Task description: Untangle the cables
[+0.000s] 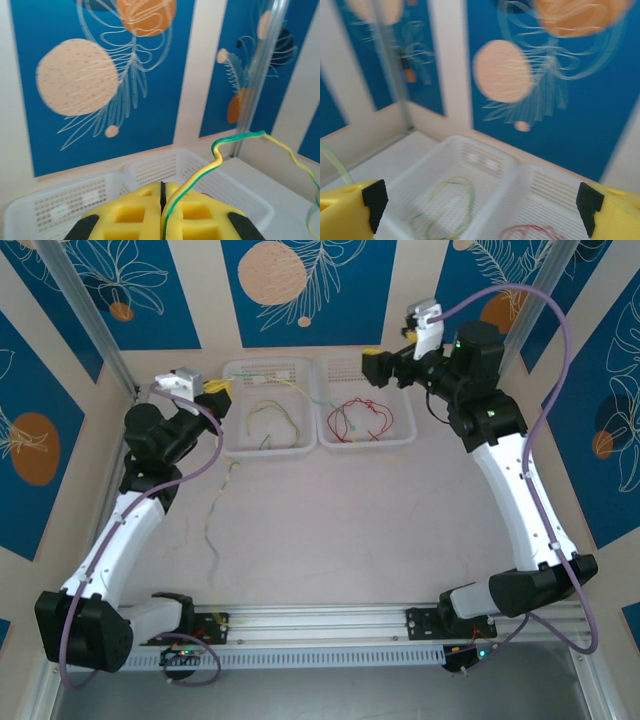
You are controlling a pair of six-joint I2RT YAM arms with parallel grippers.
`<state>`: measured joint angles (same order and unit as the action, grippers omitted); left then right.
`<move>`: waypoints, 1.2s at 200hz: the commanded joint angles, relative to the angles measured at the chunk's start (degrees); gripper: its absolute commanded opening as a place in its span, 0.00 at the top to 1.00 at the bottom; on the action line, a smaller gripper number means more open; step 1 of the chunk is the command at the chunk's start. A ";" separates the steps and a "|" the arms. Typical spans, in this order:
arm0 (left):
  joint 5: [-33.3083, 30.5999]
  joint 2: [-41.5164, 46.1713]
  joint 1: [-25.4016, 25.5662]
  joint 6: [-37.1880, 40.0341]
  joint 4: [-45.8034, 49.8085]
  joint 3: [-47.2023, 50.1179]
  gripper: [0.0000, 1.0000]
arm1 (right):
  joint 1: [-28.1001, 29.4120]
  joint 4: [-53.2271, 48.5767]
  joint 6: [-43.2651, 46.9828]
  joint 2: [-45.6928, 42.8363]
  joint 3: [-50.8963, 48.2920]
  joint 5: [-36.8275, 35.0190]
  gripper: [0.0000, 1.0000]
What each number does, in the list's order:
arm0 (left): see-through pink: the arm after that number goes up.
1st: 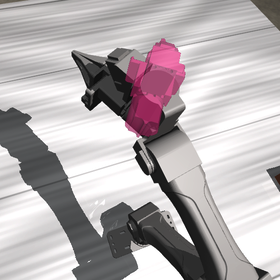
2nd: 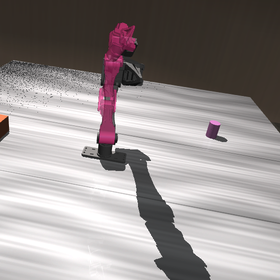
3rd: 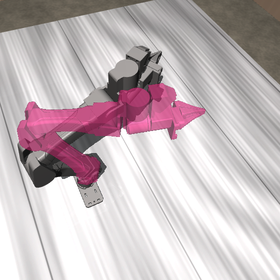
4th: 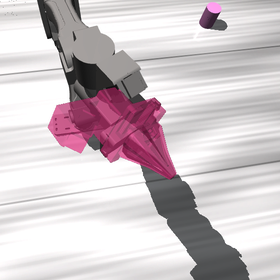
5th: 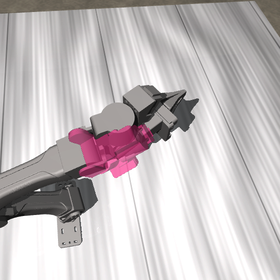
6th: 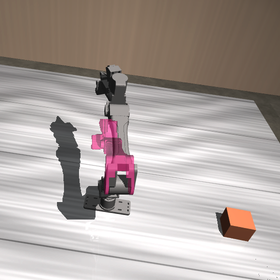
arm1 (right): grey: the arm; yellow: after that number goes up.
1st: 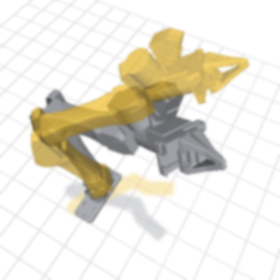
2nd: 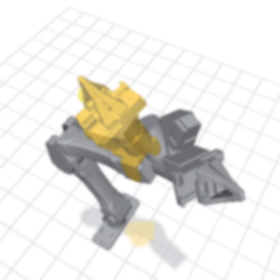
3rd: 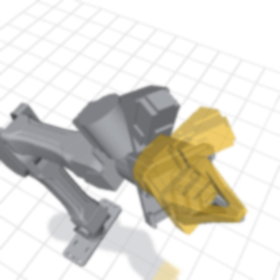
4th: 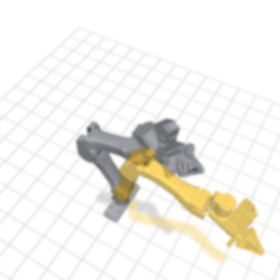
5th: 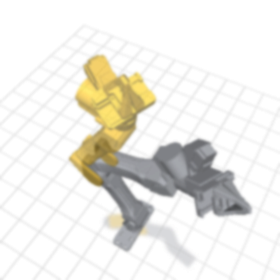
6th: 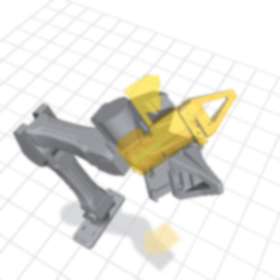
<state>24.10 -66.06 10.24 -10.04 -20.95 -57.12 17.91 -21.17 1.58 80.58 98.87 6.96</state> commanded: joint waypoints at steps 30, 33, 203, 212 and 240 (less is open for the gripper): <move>5.57 -1.61 4.49 7.77 0.61 -3.83 1.00 | 10.78 -4.00 16.00 5.39 -1.91 14.10 0.01; 5.53 -1.61 4.69 8.03 0.52 -3.84 1.00 | 10.98 -4.49 16.20 6.03 -1.46 14.77 0.01; -17.52 -11.17 10.70 -9.23 -27.90 0.52 1.00 | 18.68 34.32 -21.65 21.34 -17.70 26.53 0.98; -18.05 -11.18 10.76 -8.97 -27.97 0.61 1.00 | 17.87 35.68 -24.54 22.64 -17.36 29.91 0.97; -20.01 -10.82 11.20 -7.33 -29.26 1.79 1.00 | 16.94 38.67 -31.94 25.73 -16.97 36.85 0.87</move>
<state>7.46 -78.08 20.56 -17.08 -41.65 -55.75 34.98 14.44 -20.62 103.37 81.62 34.41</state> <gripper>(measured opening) 0.066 0.111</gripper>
